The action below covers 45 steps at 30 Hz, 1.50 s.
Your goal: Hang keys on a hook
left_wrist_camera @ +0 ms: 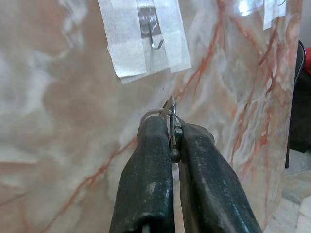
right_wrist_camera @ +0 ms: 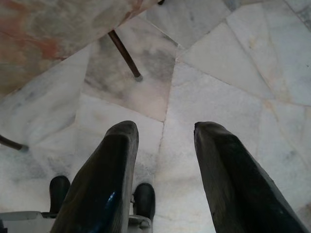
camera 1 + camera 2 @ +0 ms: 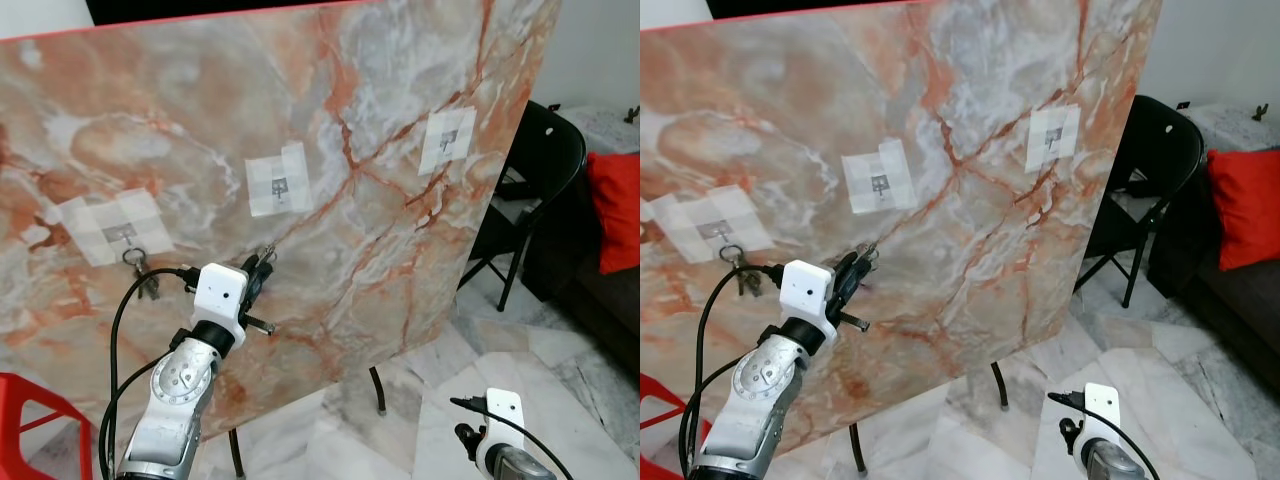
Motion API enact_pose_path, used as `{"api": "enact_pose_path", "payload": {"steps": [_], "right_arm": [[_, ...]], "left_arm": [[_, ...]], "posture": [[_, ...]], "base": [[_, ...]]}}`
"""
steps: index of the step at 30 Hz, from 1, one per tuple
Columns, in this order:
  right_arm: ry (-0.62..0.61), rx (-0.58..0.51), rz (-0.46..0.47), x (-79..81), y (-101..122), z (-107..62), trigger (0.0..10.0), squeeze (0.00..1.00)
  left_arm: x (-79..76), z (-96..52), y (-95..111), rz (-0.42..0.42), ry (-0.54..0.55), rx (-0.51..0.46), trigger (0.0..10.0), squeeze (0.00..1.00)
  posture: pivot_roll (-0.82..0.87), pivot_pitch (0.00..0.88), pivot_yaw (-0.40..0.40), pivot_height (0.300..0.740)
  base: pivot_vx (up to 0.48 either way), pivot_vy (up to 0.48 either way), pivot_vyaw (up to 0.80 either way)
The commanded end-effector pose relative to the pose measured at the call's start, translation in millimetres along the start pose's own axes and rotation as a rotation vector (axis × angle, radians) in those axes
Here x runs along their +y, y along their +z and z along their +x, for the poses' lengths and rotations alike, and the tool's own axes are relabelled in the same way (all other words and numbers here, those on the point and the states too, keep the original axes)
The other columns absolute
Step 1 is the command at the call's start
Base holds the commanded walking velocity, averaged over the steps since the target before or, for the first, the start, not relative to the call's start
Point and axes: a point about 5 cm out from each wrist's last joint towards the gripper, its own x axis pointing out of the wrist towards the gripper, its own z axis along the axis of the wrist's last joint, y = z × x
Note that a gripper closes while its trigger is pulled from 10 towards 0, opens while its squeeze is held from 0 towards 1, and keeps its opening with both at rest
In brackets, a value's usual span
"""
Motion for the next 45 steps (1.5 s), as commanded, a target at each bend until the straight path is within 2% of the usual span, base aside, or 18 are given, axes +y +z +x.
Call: {"api": "enact_pose_path", "payload": {"steps": [1, 8, 12, 18, 27, 37, 45], "right_arm": [[-0.010, -0.002, 0.017, -1.8, 0.6, -0.2, 10.0, 0.00], [-0.010, -0.002, 0.020, -0.8, 0.6, 0.0, 10.0, 0.00], [-0.011, -0.003, 0.024, 0.1, 0.7, 0.2, 10.0, 0.00], [-0.009, -0.005, 0.024, 0.9, 1.3, 0.3, 10.0, 0.00], [-0.010, -0.006, 0.023, 1.1, 2.1, 0.4, 10.0, 0.00], [-0.011, -0.007, 0.020, 1.6, 3.3, 0.7, 10.0, 0.00], [-0.012, -0.007, 0.021, 1.8, 3.3, 0.7, 10.0, 0.00]], "left_arm": [[1.3, 4.4, 13.3, 0.015, -0.012, -0.048, 10.0, 0.00], [1.7, 7.4, 19.9, 0.020, -0.028, -0.063, 10.0, 0.00], [-7.4, 14.3, 26.7, -0.005, -0.106, -0.078, 10.0, 0.00], [-11.5, 23.7, 26.5, 0.003, -0.126, -0.080, 10.0, 0.00], [-12.1, 42.2, 34.4, 0.000, -0.101, -0.119, 10.0, 0.00], [-13.7, 71.3, 44.9, 0.022, -0.096, -0.144, 10.0, 0.00], [-13.0, 80.0, 43.5, 0.029, -0.068, -0.131, 10.0, 0.00]], "posture": [[0.06, 0.000, -0.018, 0.740], [0.06, 0.000, -0.014, 0.740], [0.06, 0.000, -0.011, 0.740], [0.06, 0.000, -0.009, 0.740], [0.05, 0.000, -0.008, 0.740], [0.05, 0.000, -0.006, 0.740], [0.05, 0.000, -0.004, 0.740]], "base": [[0.000, 0.000, 0.00], [0.000, 0.000, 0.00], [0.000, 0.000, 0.00], [0.000, 0.000, 0.00], [0.000, 0.000, 0.00], [0.000, 0.000, 0.00], [0.000, 0.000, 0.00]]}}
